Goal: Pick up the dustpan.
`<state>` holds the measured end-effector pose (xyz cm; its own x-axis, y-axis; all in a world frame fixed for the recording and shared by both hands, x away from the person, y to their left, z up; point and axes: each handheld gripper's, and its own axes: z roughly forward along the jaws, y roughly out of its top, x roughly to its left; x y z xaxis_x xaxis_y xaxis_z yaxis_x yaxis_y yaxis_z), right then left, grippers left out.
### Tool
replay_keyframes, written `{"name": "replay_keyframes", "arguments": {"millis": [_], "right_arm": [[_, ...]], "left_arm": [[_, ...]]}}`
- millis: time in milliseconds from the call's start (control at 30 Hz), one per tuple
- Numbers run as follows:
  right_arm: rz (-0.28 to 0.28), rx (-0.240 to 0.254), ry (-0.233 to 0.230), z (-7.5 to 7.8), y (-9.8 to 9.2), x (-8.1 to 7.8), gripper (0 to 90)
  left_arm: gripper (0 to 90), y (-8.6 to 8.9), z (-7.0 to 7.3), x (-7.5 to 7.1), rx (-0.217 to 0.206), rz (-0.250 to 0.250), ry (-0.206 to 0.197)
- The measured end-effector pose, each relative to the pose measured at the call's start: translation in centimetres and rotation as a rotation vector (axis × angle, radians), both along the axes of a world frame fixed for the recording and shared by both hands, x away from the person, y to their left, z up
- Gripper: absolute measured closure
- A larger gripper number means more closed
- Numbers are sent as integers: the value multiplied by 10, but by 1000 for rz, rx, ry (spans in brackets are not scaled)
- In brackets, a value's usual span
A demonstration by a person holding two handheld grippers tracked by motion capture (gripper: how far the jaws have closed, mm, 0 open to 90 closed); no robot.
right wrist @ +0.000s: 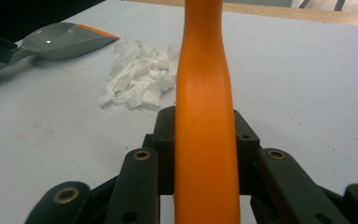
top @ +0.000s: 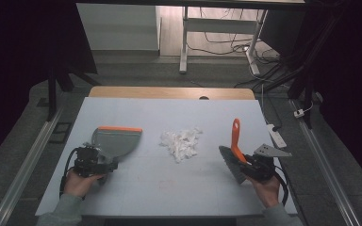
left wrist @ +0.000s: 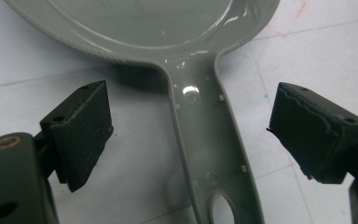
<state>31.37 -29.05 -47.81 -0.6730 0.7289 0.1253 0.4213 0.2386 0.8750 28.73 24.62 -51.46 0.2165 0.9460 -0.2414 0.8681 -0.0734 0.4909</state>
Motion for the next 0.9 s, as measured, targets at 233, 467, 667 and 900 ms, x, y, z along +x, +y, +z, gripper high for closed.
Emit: {"name": "replay_keyframes", "arguments": {"millis": [233,467,667,900], "right_arm": [[2,-4,-1,-1,0,0,702],[0,-11,-2,-1,0,1,702],[1,-18,0,-2,1,1,702],[1,-21,1,-2,2,1,702]], "left_arm": [[166,-1,-9,4,6,13,14],[212,0,-12,6,9,38,3],[286,0,-14,8,19,62,-10],[356,-2,-15,10,5,60,-14]]}}
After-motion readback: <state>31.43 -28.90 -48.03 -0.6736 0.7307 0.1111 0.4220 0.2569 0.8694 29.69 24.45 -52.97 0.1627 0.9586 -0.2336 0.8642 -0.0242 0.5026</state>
